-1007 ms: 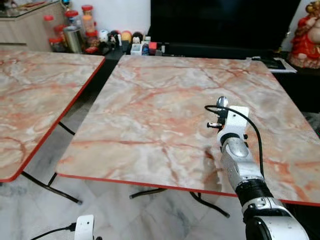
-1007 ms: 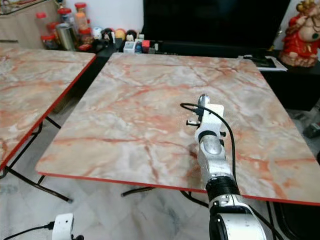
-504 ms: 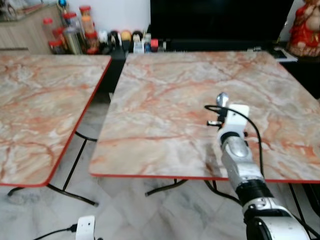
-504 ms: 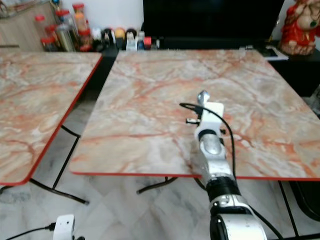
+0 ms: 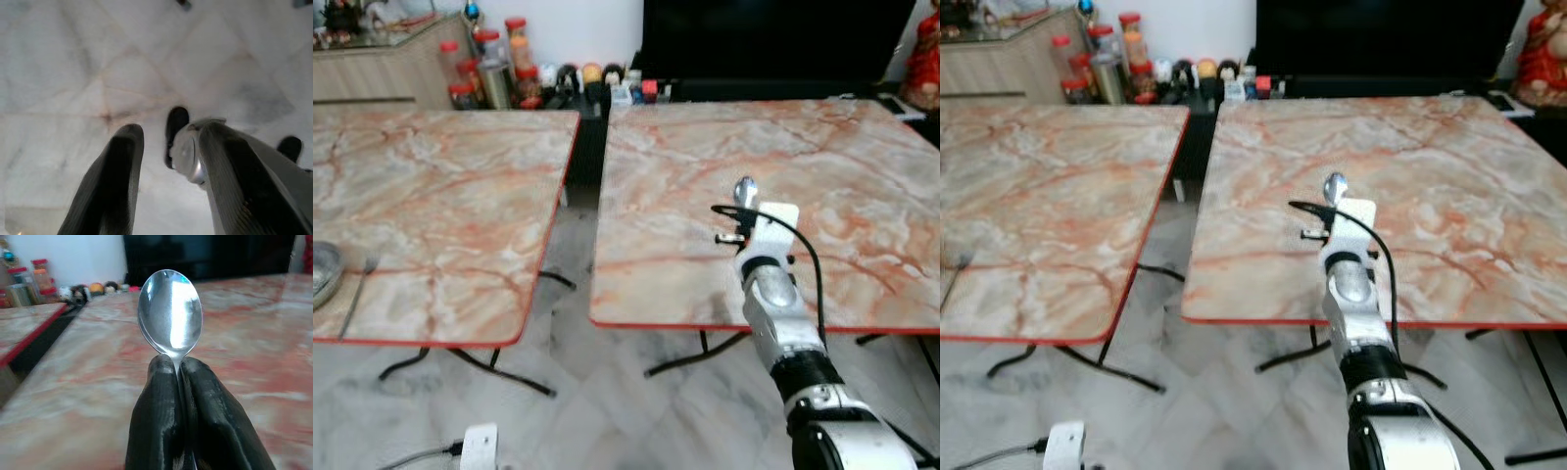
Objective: Setting the table
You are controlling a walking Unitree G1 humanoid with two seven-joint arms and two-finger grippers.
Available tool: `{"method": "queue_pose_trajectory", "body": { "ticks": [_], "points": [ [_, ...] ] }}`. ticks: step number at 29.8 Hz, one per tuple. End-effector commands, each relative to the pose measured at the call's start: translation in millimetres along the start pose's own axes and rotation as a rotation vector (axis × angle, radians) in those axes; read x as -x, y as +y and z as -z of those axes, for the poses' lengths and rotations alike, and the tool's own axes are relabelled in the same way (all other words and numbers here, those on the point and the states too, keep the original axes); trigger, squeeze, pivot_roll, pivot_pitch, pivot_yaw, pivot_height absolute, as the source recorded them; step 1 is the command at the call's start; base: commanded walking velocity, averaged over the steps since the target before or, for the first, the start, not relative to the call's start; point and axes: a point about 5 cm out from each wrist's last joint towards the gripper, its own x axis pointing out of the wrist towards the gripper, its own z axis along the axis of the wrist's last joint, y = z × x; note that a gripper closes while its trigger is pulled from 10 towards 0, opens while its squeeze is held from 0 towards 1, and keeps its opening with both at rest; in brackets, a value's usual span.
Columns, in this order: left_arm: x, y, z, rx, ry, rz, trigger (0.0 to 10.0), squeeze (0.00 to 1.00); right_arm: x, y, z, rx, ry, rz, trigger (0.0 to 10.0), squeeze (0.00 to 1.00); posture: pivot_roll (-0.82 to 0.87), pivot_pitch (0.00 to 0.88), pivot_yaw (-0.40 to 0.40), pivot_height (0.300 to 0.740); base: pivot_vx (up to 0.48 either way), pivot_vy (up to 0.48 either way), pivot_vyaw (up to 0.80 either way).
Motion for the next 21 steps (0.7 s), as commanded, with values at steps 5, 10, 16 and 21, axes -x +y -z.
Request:
{"method": "queue_pose_trajectory", "body": {
  "ticks": [5,10,16,21],
  "points": [
    [1.1,7.4,5.4,-0.007,0.017,-0.025,10.0,0.0,-1.3,7.2,-5.0,-0.009,-0.024,-0.016,10.0,0.0,0.07,0.0,-0.002,0.728,0.0,0.48,0.0],
    [1.2,7.3,5.6,-0.007,0.018,-0.025,10.0,0.0,-1.2,7.5,-4.8,-0.009,-0.025,-0.018,10.0,0.0,0.07,0.0,-0.002,0.728,0.0,0.48,0.0],
    [1.4,6.8,7.2,-0.007,0.018,-0.025,10.0,0.0,-0.9,12.8,-4.1,-0.007,-0.027,-0.038,10.0,0.0,0.08,0.0,-0.01,0.728,0.0,0.48,0.0],
    [1.5,6.9,7.7,-0.008,0.018,-0.026,10.0,0.0,-0.8,13.1,-3.4,-0.009,-0.026,-0.038,10.0,0.0,0.08,0.0,-0.008,0.728,0.0,0.48,0.0]
  ]
}}
